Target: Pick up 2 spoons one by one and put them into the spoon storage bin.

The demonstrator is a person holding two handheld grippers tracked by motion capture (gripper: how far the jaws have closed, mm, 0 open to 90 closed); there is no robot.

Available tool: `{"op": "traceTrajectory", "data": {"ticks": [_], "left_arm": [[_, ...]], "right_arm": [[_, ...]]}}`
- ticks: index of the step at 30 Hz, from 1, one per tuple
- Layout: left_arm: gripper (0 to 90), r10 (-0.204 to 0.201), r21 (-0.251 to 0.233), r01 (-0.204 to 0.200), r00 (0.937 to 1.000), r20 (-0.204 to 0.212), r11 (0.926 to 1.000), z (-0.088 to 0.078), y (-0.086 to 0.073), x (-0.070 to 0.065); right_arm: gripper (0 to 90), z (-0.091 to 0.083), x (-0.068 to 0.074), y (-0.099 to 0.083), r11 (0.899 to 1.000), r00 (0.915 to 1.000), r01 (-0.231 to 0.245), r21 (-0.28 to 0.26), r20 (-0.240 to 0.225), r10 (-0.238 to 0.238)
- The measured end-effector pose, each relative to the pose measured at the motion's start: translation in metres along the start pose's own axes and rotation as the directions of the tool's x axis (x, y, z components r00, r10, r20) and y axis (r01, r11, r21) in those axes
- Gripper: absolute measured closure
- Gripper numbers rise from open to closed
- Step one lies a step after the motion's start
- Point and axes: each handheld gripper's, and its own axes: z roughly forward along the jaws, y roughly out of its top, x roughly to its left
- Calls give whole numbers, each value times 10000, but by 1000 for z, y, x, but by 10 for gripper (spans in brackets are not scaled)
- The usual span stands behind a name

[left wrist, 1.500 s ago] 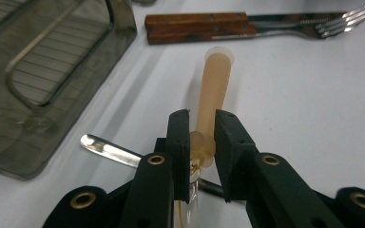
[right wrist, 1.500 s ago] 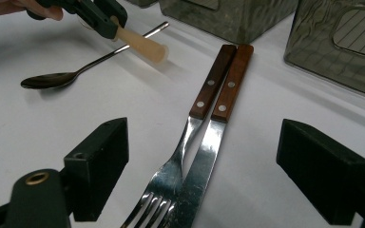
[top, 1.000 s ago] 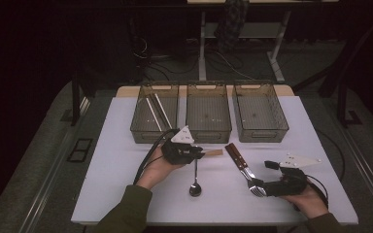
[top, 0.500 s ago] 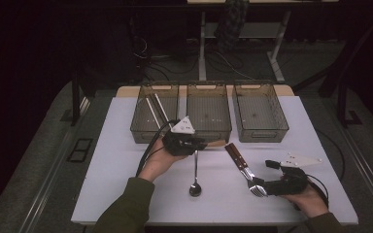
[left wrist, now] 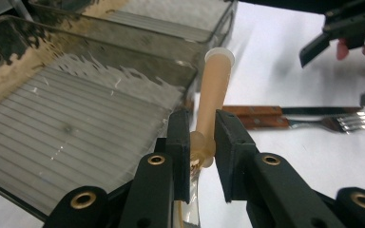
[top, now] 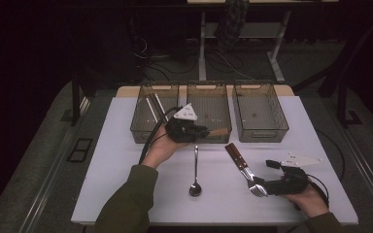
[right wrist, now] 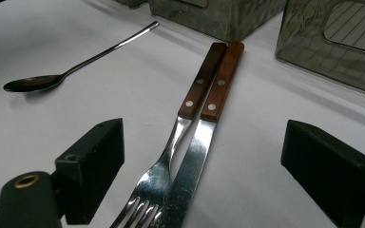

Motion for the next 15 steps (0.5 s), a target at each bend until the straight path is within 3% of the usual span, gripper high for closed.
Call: {"op": "traceTrajectory", "data": {"ticks": [15], "left_arm": [[753,-372,-104,367,9981,-483,9993,20,16,43]], "right_arm": [[143,-2,-1,0,9999,10000,-81,-79,52,81]]}}
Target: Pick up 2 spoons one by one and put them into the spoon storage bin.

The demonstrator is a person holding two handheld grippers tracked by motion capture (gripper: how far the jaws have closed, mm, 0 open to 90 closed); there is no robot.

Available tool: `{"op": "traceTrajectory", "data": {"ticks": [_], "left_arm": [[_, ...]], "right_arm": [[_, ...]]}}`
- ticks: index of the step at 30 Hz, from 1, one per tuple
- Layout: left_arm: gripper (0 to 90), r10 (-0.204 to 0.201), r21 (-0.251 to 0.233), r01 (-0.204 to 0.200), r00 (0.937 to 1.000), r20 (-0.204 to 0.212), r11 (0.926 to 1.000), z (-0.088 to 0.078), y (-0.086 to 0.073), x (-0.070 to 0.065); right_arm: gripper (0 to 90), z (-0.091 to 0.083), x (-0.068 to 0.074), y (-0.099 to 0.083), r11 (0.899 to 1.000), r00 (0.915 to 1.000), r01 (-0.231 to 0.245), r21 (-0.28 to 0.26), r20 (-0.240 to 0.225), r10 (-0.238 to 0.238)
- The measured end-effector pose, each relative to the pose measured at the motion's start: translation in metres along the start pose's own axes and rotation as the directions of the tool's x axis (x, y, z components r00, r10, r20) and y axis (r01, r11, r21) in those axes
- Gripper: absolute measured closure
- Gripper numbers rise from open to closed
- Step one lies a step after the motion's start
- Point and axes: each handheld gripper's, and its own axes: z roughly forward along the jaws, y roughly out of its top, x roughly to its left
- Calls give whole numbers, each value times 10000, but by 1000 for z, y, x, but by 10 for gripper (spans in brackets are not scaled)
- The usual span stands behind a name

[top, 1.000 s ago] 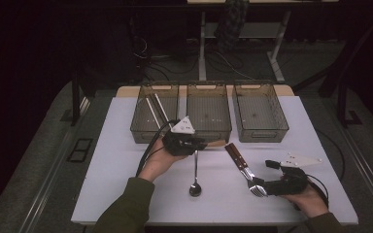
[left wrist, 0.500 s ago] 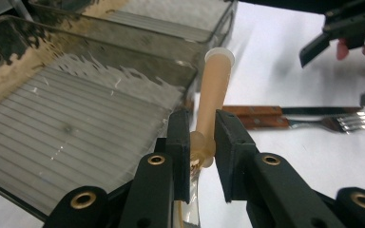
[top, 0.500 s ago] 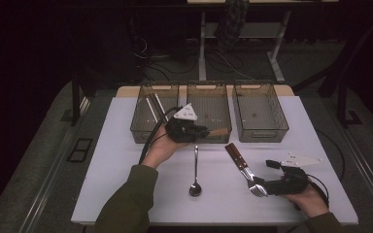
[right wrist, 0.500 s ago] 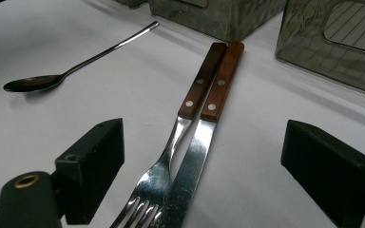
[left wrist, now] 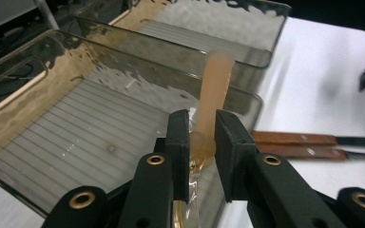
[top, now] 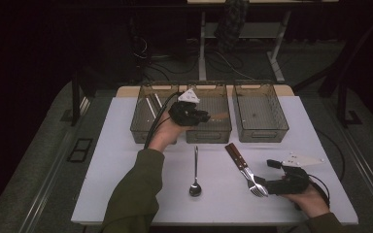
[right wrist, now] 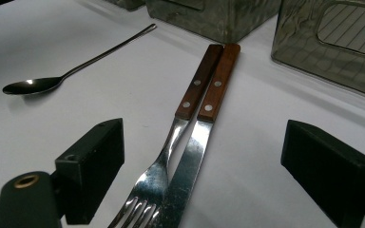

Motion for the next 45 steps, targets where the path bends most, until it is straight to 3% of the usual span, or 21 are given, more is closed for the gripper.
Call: {"op": "traceTrajectory", "data": {"ticks": [1,2,3,6,13,20,22,26,31,35,40,45], "left_arm": [[739,-45,-21,44,9999,-145,10000,2,-1,3],[671,-175,-167,172,9997,-163,9997,4,-3,5],[534,-444,-310,439,9989,-156,9986,6,-4,8],[418,-604,-280,601,9981,-98,9978,7,-7,10],[309,-768,-270,769,9970,47,9967,-2,-7,0],[307,-872,-88,874,9960,184,9961,-13,-18,-22],[328,-800,-45,800,9967,103,9968,-17,-24,-29],[462,-820,-81,822,9965,162,9966,-28,-35,-41],[716,-584,197,573,9965,600,9982,-37,-51,-59],[870,-573,462,547,9967,576,9974,-38,-67,-67],[892,-547,1024,511,9980,330,9934,-31,-87,-68],[892,-886,1532,782,9941,620,9851,-18,-103,-66]], "right_arm": [[143,0,0,0,10000,10000,-8,-3,4,8],[142,-1,0,0,10000,10000,-15,-17,8,15],[142,-1,-1,0,10000,10000,-21,-24,2,21],[143,-2,-1,0,10000,10000,-25,-64,3,25],[142,-1,-1,0,10000,10000,-6,-35,2,6],[143,-1,-1,0,10000,10000,-13,0,61,13],[142,0,-1,0,10000,10000,-15,5,82,15],[142,1,-1,0,10000,9999,-12,62,103,12],[143,2,0,-1,9999,9999,19,124,120,-21],[143,3,-1,-1,9999,9999,-23,162,157,20],[143,2,-1,-1,9998,9998,-53,174,203,49],[142,2,-1,-1,9999,9998,15,152,219,-18]]}}
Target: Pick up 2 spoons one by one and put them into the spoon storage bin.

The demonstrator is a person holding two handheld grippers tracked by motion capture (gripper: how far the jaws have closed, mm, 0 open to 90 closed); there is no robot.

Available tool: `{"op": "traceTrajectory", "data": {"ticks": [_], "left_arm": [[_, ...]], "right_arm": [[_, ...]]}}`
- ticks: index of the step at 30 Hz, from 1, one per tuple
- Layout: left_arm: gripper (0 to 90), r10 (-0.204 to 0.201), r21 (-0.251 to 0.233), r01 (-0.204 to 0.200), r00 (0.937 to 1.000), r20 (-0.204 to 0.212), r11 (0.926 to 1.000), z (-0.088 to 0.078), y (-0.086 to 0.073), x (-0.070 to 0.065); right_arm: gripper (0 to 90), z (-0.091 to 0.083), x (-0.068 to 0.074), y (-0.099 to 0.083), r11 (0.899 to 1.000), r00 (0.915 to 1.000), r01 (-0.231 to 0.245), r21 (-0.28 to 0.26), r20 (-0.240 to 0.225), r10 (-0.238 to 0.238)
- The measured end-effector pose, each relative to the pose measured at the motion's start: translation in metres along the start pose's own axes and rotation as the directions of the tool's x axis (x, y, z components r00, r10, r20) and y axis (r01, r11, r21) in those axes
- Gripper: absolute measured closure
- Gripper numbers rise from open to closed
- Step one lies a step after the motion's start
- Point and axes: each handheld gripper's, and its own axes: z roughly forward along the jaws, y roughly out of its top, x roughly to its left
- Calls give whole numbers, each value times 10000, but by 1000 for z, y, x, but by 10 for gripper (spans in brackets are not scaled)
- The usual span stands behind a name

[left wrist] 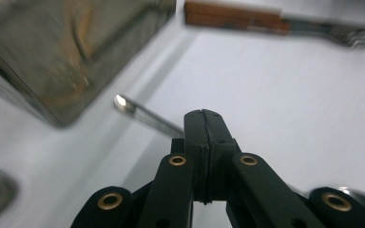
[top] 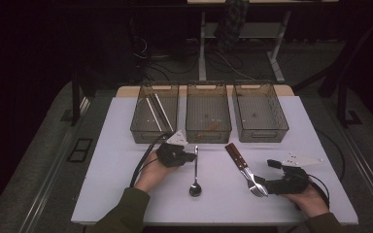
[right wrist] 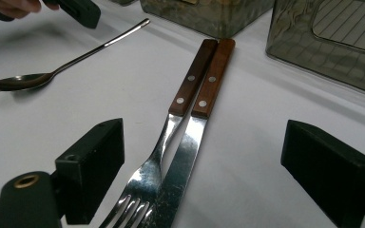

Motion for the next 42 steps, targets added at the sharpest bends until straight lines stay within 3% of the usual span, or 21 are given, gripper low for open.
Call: {"op": "traceTrajectory", "data": {"ticks": [11,21,32,42], "left_arm": [[893,-11,368,7,9999,123,9993,11,-4,-3],[893,-30,273,25,9999,165,9996,16,-3,-5],[894,53,163,-63,9983,587,9998,26,3,-14],[894,399,260,-427,9943,992,9987,36,11,-24]], "right_arm": [[143,-1,0,1,10000,10000,36,4,-3,-36],[143,-1,0,1,10000,10000,36,16,9,-36],[143,-1,0,1,10000,10000,53,-1,13,-53],[143,-1,0,1,10000,10000,58,-11,4,-58]]}}
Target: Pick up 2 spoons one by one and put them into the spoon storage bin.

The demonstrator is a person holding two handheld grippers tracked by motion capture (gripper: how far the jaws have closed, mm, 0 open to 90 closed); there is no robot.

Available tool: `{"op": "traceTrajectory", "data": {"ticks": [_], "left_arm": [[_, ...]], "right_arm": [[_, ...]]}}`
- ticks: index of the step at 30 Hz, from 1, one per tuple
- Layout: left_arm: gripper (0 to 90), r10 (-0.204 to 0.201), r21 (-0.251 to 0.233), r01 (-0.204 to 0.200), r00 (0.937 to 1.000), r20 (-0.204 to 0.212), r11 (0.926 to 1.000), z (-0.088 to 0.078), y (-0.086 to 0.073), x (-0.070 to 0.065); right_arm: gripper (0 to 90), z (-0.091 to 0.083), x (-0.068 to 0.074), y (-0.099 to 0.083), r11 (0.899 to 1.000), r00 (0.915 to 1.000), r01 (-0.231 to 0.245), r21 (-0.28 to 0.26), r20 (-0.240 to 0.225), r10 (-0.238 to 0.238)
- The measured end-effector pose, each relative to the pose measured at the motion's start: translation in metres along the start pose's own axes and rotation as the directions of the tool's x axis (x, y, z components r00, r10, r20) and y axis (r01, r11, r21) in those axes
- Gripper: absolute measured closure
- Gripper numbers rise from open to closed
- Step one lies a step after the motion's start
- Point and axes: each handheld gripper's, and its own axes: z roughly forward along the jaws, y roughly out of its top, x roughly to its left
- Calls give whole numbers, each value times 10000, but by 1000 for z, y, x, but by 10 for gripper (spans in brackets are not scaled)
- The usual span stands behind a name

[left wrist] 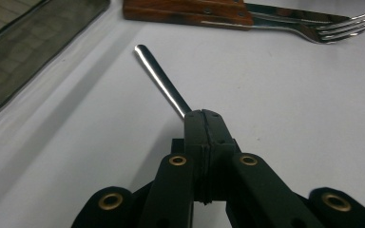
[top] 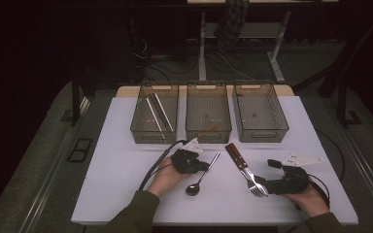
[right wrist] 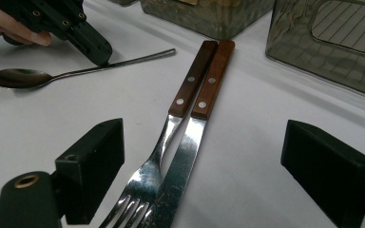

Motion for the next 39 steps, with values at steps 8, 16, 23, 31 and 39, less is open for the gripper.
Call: {"op": "traceTrajectory", "data": {"ticks": [8,16,23,31,39], "left_arm": [[894,475,182,-482,9982,376,9987,8,6,-11],[895,939,449,-975,9927,751,9942,14,13,-21],[894,958,463,-995,9924,771,9940,15,14,-24],[763,225,100,-227,9996,169,9997,-22,3,-22],[572,-631,-275,628,9979,-122,9976,-53,-23,-28]], "right_arm": [[143,0,0,0,10000,10000,-1,-6,1,1],[143,0,0,0,10000,10000,-6,3,-5,6],[143,-1,0,0,10000,10000,-1,-16,0,1],[143,-1,0,0,10000,10000,-25,-21,-4,25],[143,0,0,0,10000,10000,24,-20,23,-24]]}}
